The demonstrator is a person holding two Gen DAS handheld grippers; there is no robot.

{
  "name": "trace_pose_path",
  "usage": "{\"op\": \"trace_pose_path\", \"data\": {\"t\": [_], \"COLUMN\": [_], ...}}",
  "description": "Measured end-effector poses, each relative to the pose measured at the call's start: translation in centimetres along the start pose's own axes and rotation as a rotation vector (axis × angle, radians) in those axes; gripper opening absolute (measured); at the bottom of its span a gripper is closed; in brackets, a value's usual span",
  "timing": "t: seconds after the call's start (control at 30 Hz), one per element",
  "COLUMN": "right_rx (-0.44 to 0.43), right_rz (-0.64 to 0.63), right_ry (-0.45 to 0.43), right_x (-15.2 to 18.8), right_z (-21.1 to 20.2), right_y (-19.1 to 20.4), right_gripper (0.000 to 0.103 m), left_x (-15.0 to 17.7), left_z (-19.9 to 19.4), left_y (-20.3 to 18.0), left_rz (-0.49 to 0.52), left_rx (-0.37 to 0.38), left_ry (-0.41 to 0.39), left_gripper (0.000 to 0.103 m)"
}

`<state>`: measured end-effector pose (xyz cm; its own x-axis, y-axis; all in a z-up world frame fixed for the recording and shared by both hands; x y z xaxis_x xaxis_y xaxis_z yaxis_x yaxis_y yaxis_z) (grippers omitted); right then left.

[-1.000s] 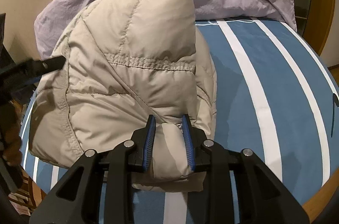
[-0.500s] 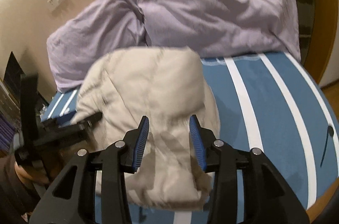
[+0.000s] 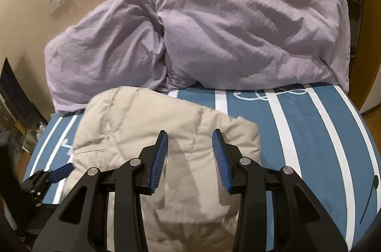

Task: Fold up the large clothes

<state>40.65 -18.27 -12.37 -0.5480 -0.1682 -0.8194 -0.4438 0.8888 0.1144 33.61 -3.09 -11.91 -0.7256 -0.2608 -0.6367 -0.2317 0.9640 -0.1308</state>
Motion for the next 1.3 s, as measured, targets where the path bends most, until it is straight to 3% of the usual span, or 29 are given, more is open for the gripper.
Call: {"op": "trace_pose_path", "data": {"t": [0.4, 0.67, 0.83, 0.97, 1.2, 1.3], "right_rx": [0.035, 0.039, 0.042, 0.038, 0.031, 0.031], "right_rz": [0.001, 0.007, 0.008, 0.011, 0.013, 0.009], "right_ry": [0.054, 0.050, 0.048, 0.047, 0.038, 0.033], "right_x": [2.7, 3.5, 3.6, 3.7, 3.8, 3.8], "right_z": [3.3, 3.7, 3.8, 3.9, 4.0, 4.0], "right_y": [-0.9, -1.5, -1.5, -1.5, -1.5, -1.5], "right_gripper": [0.041, 0.041, 0.041, 0.041, 0.041, 0.041], "left_x": [-0.9, -4.5, -7.6, -8.4, -6.7, -6.3], "left_z": [-1.3, -2.6, -2.4, -1.0, 1.6, 2.2], "left_y": [-0.2, 0.1, 0.1, 0.3, 0.6, 1.1], "left_rz": [-0.016, -0.093, -0.082, -0.087, -0.075, -0.092], "left_rx": [0.036, 0.069, 0.021, -0.023, -0.068, -0.075], "left_ry": [-0.011, -0.057, -0.109, -0.101, -0.044, -0.040], "left_gripper": [0.091, 0.091, 0.091, 0.091, 0.092, 0.098]}}
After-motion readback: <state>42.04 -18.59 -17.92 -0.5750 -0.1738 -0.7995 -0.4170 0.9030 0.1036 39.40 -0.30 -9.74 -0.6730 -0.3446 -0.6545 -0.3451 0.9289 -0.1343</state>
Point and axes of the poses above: each gripper's, at about its wrist camera, not at the fingertips, and z roughly the way its jaws point, y to its left, x to its underside, the point moved 10 cm from there along z, roughly the way its jaws point, and after that the axes turned 4 degrees about -z, right-handed, at the moved point
